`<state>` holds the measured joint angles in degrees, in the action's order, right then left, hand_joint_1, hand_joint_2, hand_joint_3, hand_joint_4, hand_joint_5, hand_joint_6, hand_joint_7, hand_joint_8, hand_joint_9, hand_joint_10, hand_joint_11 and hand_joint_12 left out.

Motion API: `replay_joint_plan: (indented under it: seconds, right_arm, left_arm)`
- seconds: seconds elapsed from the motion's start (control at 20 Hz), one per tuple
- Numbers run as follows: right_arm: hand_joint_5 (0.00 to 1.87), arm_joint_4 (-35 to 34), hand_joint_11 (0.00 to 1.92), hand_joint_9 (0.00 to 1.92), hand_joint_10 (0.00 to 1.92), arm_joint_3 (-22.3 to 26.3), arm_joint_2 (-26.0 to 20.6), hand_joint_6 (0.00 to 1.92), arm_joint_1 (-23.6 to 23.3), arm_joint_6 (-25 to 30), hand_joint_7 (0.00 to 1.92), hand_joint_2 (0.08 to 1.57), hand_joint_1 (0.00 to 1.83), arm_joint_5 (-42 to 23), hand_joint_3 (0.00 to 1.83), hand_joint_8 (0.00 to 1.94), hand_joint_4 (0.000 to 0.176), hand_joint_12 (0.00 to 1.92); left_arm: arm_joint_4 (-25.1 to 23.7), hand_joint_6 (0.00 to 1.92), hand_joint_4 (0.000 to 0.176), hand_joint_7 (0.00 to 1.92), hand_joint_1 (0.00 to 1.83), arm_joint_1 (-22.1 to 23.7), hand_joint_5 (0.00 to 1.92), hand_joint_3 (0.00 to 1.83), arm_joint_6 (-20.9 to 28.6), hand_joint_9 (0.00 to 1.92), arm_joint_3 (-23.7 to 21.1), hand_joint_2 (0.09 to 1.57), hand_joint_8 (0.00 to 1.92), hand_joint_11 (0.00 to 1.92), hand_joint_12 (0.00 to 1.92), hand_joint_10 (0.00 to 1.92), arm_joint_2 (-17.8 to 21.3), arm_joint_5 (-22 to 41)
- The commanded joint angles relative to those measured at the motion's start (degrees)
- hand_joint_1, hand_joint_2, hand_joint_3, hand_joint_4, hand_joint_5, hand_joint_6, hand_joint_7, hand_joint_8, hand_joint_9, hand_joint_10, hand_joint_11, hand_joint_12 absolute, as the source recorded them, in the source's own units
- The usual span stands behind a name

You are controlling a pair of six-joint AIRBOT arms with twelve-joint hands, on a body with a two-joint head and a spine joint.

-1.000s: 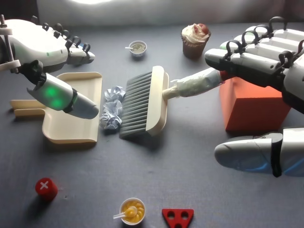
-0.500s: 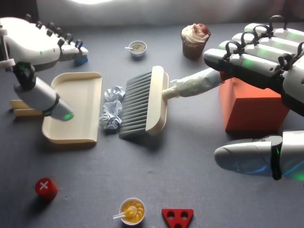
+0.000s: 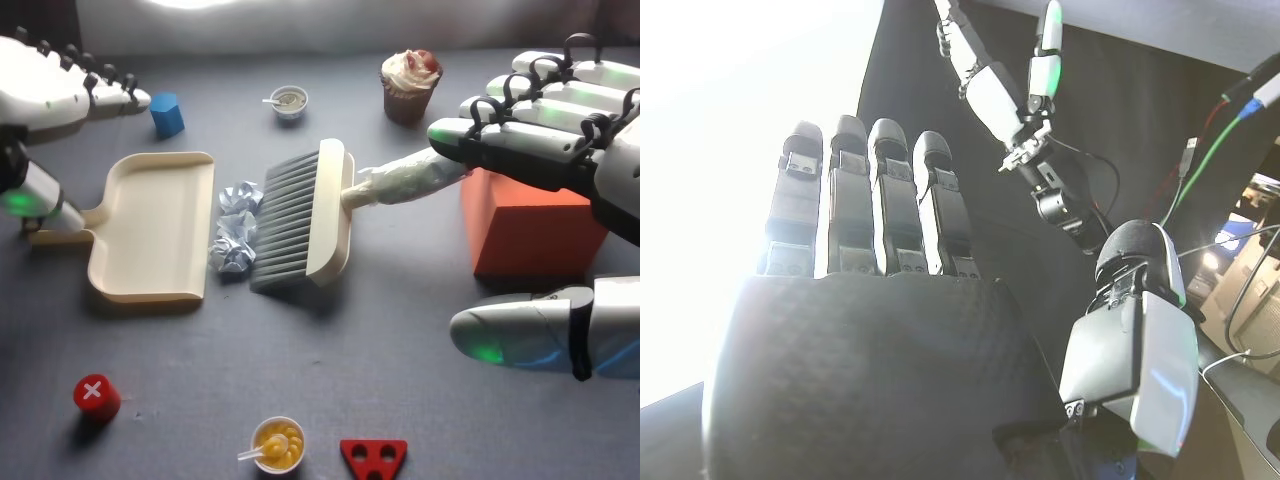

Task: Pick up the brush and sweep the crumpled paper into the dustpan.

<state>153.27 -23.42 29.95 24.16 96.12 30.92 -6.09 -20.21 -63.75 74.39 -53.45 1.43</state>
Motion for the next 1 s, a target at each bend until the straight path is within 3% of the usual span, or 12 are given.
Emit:
replay_joint_plan:
  seconds: [0.0,0.05,0.1,0.25,0.4,0.55,0.8,0.95]
  right_arm:
    - [0.2,2.06,0.05,0.13,0.01,0.33,-0.22,0.01,-0.46,0.34,0.15,0.95,0.0,6.15,0.0,0.0,0.0,0.01]
    - [0.22,2.09,0.05,0.13,0.01,0.35,-0.22,0.02,-0.44,0.34,0.16,0.96,0.0,6.17,0.0,0.0,0.0,0.01]
    - [0.22,2.12,0.04,0.12,0.0,0.37,-0.22,0.02,-0.44,0.34,0.15,0.96,0.0,6.18,0.0,0.0,0.0,0.0]
    - [0.24,2.19,0.09,0.16,0.01,0.4,-0.22,0.01,-0.44,0.34,0.18,0.97,0.0,6.19,0.0,0.01,0.0,0.02]
    - [0.25,2.26,0.06,0.13,0.0,0.4,-0.22,0.01,-0.41,0.34,0.16,0.98,0.0,6.19,0.0,0.0,0.0,0.01]
    - [0.24,2.47,0.05,0.12,0.0,0.45,-0.22,0.0,-0.3,0.34,0.15,0.96,0.0,6.41,0.0,0.0,0.0,0.01]
    - [0.24,2.55,0.05,0.11,0.0,0.52,-0.22,0.0,-0.28,0.34,0.14,0.97,0.0,6.41,0.0,0.0,0.0,0.0]
    - [0.2,2.6,0.04,0.1,0.0,0.56,-0.22,0.0,-0.26,0.34,0.14,0.98,0.0,6.41,0.0,0.0,0.0,0.0]
  left_arm:
    - [9.74,0.01,0.016,0.15,0.74,-0.6,0.11,0.0,-8.91,0.18,-0.35,1.0,0.0,0.2,0.06,0.0,0.21,9.54]
    - [23.48,0.01,0.028,0.15,0.72,-2.16,0.13,0.0,-20.51,0.18,-1.32,1.01,0.0,0.2,0.05,0.0,0.48,12.67]
    - [29.26,0.01,0.036,0.16,0.7,-2.91,0.19,0.0,-25.42,0.17,-1.89,1.04,0.0,0.18,0.04,0.0,0.65,13.52]
    - [41.58,0.01,0.063,0.17,0.6,-4.2,0.24,0.02,-37.2,0.15,-3.28,1.11,0.0,0.15,0.02,0.0,0.84,14.12]
    - [51.13,0.01,0.059,0.22,0.57,-5.59,0.31,0.0,-45.38,0.18,-4.41,1.11,0.01,0.19,0.03,0.0,0.83,16.2]
    - [55.21,0.01,0.052,0.21,0.58,-6.36,0.31,0.0,-49.53,0.18,-4.92,1.11,0.0,0.18,0.03,0.0,0.91,18.03]
    - [55.57,0.0,0.031,0.19,0.62,-7.4,0.3,0.0,-49.62,0.17,-3.76,1.11,0.0,0.19,0.03,0.0,0.85,20.72]
    - [56.49,0.0,0.028,0.19,0.57,-8.69,0.27,0.0,-49.63,0.17,-2.83,1.12,0.0,0.2,0.03,0.0,0.87,22.1]
